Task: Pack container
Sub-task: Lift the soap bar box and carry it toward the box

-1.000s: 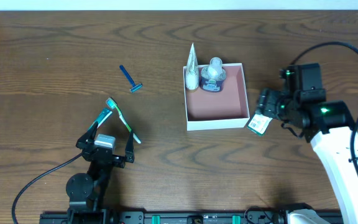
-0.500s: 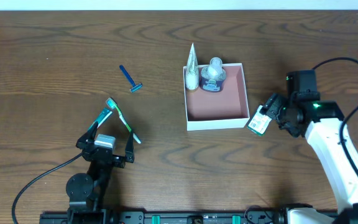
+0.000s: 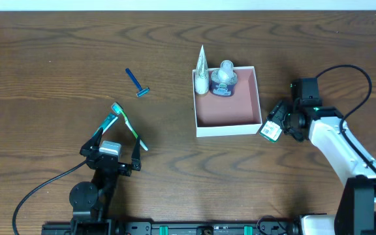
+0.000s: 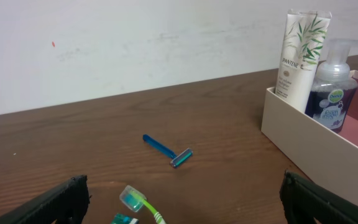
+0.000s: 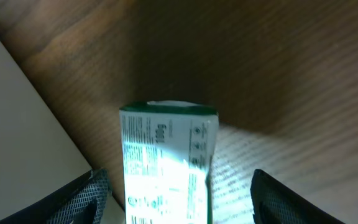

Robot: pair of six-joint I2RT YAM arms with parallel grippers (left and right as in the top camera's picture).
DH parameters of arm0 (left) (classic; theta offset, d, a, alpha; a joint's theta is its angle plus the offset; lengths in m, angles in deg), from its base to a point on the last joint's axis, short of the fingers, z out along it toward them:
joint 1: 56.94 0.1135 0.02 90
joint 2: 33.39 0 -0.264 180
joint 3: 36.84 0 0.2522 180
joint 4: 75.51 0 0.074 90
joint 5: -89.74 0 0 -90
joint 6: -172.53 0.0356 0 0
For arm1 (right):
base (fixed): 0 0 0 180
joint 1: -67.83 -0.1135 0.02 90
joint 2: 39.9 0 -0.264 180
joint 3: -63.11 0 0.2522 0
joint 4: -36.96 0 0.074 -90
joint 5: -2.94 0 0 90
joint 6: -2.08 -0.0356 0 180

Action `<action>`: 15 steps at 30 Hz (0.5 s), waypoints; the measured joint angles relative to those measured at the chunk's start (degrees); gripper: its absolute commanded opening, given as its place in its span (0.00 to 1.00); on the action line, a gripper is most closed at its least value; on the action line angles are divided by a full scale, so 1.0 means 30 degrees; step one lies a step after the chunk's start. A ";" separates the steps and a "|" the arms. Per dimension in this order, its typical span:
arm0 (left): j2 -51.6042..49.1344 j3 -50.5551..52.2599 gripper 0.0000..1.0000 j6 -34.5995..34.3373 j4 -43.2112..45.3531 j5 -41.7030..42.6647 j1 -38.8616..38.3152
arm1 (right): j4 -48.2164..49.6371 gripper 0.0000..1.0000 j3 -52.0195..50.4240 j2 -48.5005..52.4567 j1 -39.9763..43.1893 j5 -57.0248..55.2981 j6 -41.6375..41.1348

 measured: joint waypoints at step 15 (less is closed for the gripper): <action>0.0000 0.0000 0.98 0.0000 0.0000 0.0007 0.0000 | 0.1566 0.67 0.0000 0.2273 0.0000 0.0517 0.0408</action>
